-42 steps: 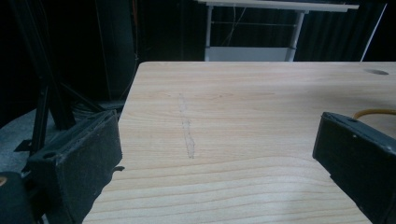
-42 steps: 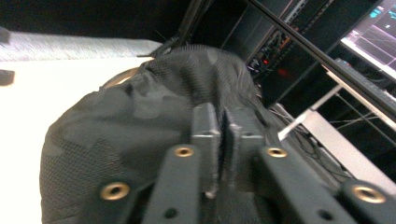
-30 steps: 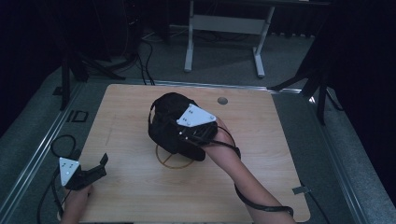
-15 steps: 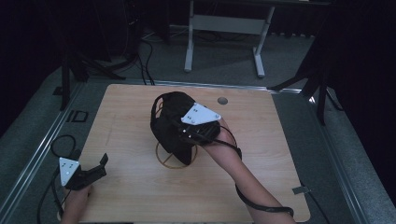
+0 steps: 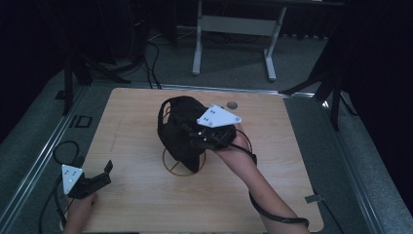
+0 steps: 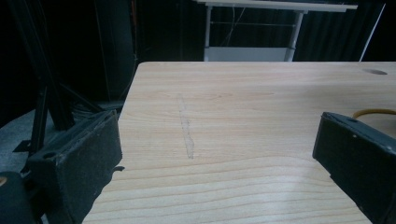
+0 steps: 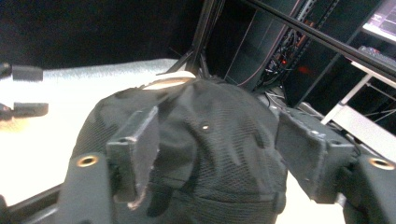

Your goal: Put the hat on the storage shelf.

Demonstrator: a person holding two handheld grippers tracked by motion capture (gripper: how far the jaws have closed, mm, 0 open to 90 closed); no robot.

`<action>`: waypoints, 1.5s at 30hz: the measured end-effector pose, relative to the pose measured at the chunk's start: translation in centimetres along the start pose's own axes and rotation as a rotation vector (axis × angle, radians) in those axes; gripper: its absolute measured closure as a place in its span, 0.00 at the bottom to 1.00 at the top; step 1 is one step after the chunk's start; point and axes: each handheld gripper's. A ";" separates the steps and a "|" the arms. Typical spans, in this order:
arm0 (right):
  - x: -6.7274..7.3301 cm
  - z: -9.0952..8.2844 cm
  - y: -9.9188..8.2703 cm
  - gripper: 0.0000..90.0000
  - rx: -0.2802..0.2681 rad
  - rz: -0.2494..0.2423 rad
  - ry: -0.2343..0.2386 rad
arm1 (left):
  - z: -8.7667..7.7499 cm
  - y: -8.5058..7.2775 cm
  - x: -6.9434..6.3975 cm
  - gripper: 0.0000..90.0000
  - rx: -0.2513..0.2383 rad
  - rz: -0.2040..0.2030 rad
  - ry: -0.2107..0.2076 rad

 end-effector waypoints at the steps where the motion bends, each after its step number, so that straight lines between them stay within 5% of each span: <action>1: -0.6 -0.3 -0.1 0.31 -0.001 0.012 -0.013 | 0.0 0.0 0.0 0.02 -0.001 0.000 0.000; 10: -2.5 -1.2 -1.3 0.18 0.000 0.078 -0.016 | 0.0 0.0 0.0 0.02 -0.001 0.002 0.001; 25: -6.0 -3.4 -4.5 0.15 -0.001 0.142 -0.066 | 0.0 0.0 0.0 0.02 0.000 0.000 0.000; 45: -10.9 -6.4 -13.0 0.15 0.134 0.228 -0.202 | 0.0 0.0 0.0 0.02 0.001 -0.002 0.003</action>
Point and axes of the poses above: each handheld gripper's, and its own axes: z roughly forward along the jaws, y roughly out of its top, x roughly to its left, and after that the axes turned 5 degrees about z, right-handed
